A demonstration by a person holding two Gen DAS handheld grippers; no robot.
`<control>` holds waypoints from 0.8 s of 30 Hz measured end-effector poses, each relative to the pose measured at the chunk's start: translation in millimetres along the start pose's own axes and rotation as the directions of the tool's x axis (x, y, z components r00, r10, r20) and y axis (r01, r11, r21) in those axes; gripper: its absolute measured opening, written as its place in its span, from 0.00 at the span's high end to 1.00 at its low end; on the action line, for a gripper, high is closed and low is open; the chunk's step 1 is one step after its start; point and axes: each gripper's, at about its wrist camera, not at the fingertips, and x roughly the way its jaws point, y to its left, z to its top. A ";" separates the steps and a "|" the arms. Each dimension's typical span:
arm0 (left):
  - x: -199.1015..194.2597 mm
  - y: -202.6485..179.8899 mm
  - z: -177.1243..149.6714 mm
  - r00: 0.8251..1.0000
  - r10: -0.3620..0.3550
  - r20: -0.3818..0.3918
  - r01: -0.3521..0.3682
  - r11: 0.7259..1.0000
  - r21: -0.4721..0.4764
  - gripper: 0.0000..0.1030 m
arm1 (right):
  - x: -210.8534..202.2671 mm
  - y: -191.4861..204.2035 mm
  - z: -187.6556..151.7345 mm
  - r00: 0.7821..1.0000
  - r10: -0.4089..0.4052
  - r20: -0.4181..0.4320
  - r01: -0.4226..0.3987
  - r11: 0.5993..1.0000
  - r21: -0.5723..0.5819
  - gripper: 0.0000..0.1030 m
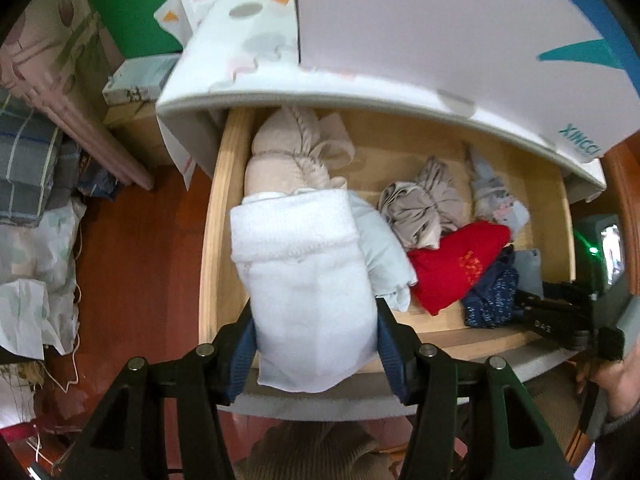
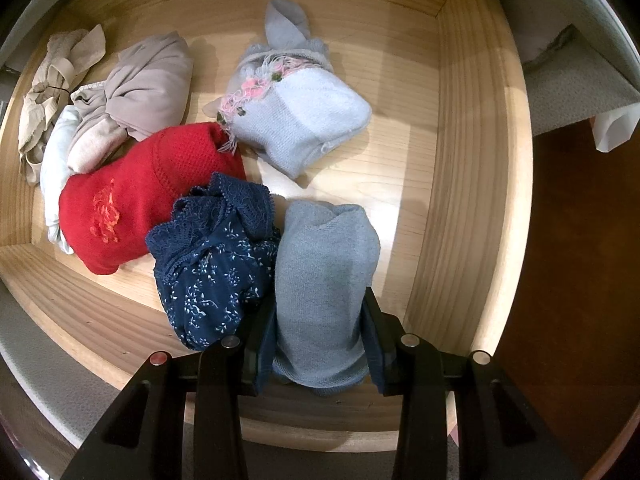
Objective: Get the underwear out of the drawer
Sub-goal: 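Lift the white bundle with the left gripper and carry it over the white box, then lower the white bundle into the white box and open the left gripper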
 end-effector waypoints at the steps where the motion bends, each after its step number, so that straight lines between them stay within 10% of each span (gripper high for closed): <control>1: -4.4 -0.8 -0.2 1.000 0.000 0.011 0.000 1.000 0.007 0.46 | 0.2 -0.2 0.4 1.000 -0.001 0.000 0.001 1.000 0.000 0.65; 11: -75.5 2.6 12.1 0.979 -0.019 0.204 0.009 0.999 0.049 0.46 | 0.4 -0.5 0.5 1.000 -0.001 0.000 0.001 1.000 0.001 0.65; 24: -180.9 -5.3 71.5 0.860 -0.018 0.509 -0.032 0.996 0.089 0.46 | 1.7 -2.4 2.2 1.000 -0.011 -0.002 0.011 1.000 -0.003 0.65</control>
